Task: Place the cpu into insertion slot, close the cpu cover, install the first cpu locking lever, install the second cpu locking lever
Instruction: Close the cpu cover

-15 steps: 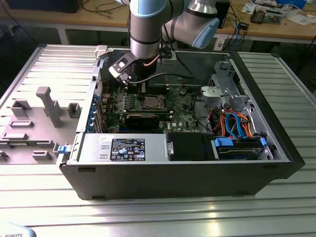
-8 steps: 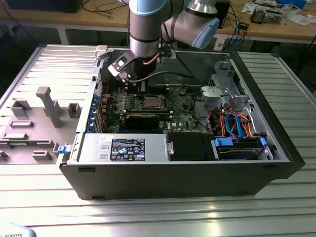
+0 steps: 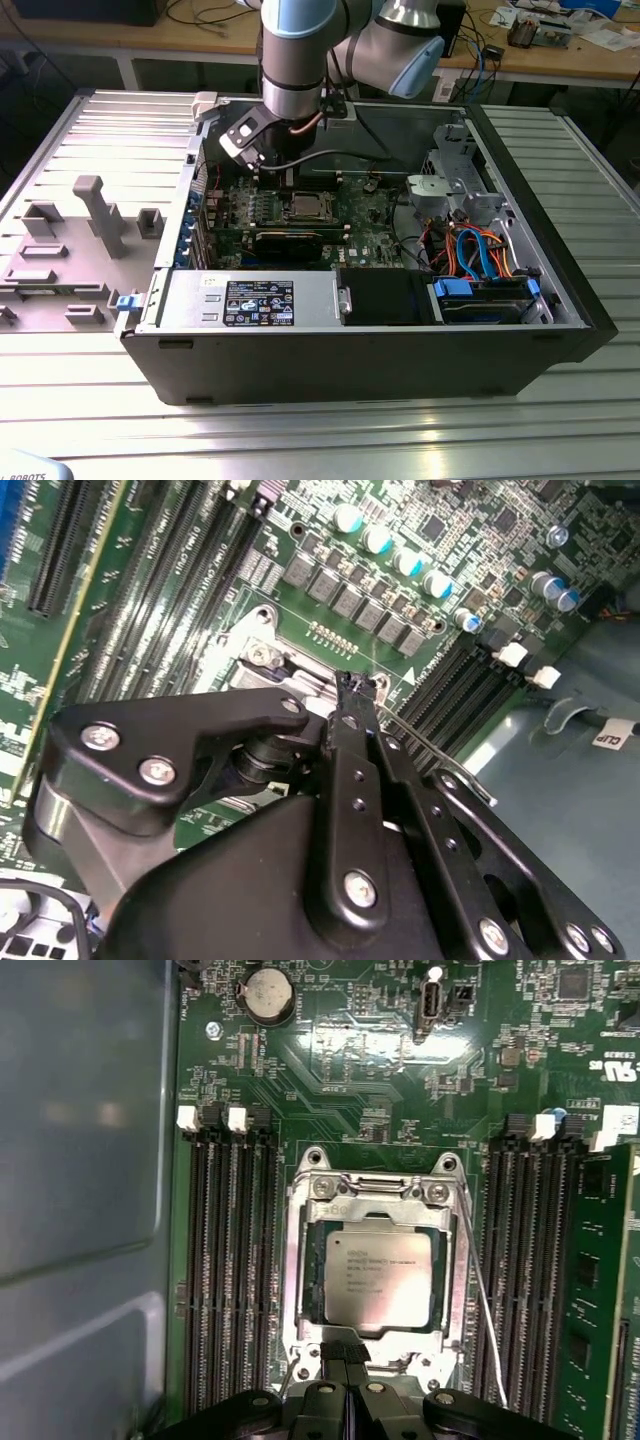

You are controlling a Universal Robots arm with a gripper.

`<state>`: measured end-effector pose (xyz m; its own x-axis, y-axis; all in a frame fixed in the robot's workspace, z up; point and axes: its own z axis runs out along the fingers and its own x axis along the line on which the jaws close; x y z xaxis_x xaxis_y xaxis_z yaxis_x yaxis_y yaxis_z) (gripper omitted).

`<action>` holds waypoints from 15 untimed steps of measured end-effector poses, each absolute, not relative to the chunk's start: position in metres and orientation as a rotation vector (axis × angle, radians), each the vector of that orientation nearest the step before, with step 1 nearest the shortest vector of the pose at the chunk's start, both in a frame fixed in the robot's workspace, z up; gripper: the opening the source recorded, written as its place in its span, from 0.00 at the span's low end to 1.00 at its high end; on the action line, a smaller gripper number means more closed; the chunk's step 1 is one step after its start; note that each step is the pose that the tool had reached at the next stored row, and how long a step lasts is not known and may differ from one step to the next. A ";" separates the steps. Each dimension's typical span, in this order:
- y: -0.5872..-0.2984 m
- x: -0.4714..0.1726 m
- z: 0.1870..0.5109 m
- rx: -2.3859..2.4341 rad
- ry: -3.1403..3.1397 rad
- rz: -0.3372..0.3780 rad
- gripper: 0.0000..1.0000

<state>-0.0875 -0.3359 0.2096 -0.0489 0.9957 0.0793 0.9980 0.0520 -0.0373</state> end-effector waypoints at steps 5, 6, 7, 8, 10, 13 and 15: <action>-0.336 -0.088 0.206 -2.106 -2.218 -0.043 0.11; -0.336 -0.087 0.206 -2.105 -2.217 -0.044 0.11; -0.336 -0.087 0.206 -2.105 -2.217 -0.044 0.11; -0.336 -0.087 0.206 -2.105 -2.217 -0.044 0.11; -0.336 -0.087 0.207 -2.105 -2.217 -0.044 0.11; -0.336 -0.087 0.208 -2.105 -2.217 -0.044 0.11; -0.336 -0.087 0.209 -2.105 -2.217 -0.044 0.11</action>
